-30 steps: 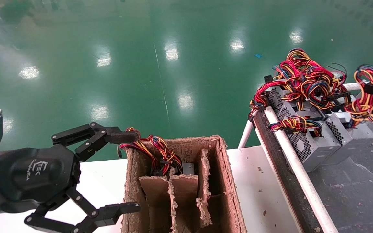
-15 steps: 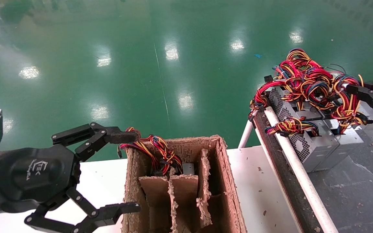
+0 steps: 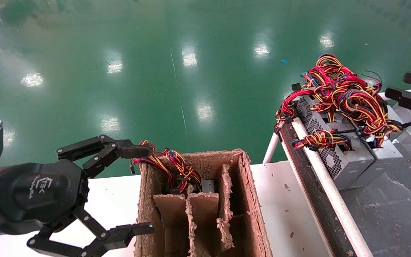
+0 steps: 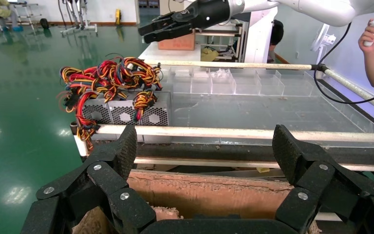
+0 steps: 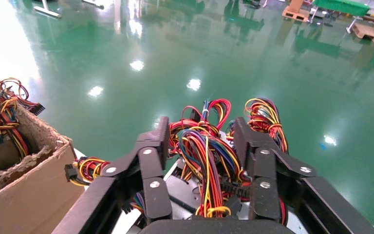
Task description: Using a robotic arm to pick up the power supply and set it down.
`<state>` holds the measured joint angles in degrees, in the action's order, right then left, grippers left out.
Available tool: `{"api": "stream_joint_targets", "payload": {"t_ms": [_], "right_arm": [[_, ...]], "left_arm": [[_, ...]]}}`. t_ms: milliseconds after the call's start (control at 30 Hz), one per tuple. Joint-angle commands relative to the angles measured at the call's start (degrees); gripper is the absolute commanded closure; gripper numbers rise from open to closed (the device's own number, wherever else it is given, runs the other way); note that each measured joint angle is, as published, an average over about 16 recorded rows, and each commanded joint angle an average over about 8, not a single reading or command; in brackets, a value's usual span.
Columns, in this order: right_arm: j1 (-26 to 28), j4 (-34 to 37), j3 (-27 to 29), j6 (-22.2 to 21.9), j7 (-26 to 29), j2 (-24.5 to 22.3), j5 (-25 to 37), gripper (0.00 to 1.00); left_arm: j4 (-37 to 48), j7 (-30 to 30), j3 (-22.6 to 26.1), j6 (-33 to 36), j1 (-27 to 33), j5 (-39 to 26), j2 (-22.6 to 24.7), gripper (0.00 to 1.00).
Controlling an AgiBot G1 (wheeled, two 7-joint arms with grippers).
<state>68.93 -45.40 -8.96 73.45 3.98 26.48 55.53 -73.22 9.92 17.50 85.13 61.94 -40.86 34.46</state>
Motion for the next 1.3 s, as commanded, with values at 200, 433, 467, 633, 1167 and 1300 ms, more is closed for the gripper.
{"api": "stream_joint_targets", "payload": {"t_ms": [200, 433, 467, 633, 1167, 1300], "right_arm": [[-0.18, -1.58, -0.27, 1.79, -0.44, 0.58, -1.47, 0.0], [-1.11, -5.01, -1.14, 3.14, 0.49, 1.6, -3.04, 0.0], [-1.24, -5.49, -1.27, 3.33, 0.62, 1.75, -3.26, 0.0], [-1.9, -7.94, -1.89, 4.29, 1.28, 2.48, -4.39, 0.0], [-4.01, -15.76, -3.89, 7.36, 3.4, 4.82, -7.97, 0.0], [-4.54, -17.72, -4.39, 8.14, 3.93, 5.41, -8.87, 0.0]], "left_arm": [[0.03, -0.02, 0.01, 0.0, 0.0, 0.01, 0.0, 0.0], [0.04, -0.03, 0.03, 0.0, 0.02, 0.02, -0.01, 0.0], [0.04, -0.03, 0.03, 0.0, 0.02, 0.03, -0.01, 0.0], [0.04, -0.03, 0.05, -0.01, 0.02, 0.03, -0.01, 0.0], [0.04, -0.05, 0.08, -0.02, 0.03, 0.06, -0.03, 0.0], [0.04, -0.06, 0.09, -0.02, 0.03, 0.06, -0.03, 0.0]]}}
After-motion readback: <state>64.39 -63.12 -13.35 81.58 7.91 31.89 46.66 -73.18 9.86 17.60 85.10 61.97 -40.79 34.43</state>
